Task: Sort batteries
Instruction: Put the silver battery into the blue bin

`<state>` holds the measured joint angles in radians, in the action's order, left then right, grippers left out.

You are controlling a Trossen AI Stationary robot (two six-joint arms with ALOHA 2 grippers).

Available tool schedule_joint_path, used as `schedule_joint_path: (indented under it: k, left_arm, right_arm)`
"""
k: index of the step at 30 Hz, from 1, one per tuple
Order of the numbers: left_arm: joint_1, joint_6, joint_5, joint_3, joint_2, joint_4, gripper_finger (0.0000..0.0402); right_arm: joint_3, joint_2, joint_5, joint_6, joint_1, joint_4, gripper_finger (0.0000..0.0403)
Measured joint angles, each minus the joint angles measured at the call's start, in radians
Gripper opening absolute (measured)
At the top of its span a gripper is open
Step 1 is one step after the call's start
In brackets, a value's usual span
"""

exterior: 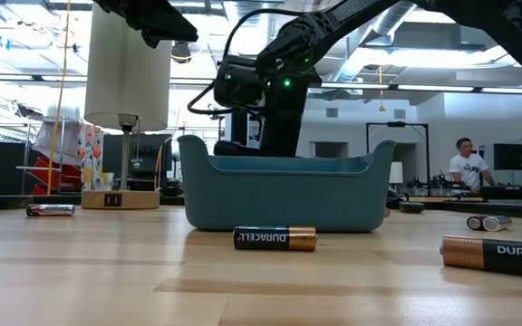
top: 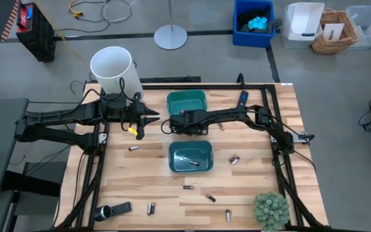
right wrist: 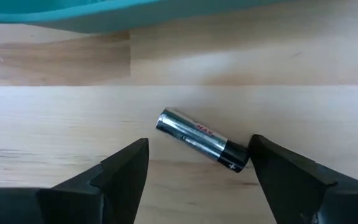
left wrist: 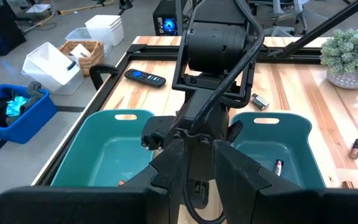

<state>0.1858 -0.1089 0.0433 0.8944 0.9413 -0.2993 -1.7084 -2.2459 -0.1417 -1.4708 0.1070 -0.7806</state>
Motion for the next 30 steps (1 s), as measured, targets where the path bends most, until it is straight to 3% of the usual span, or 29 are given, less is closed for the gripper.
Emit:
schedule_joint_path:
  k: [19,30]
  left_arm:
    - [0.0,-0.03,-0.01,0.0,0.0,-0.003,0.0082]
    - [0.0,-0.031,-0.013,0.0,0.0,-0.002,0.0082]
  right_arm:
    - [-0.002,0.0,0.024,-0.051,0.01,-0.021,0.0303]
    - [-0.001,0.0,0.027,-0.051,0.021,-0.031,0.0259]
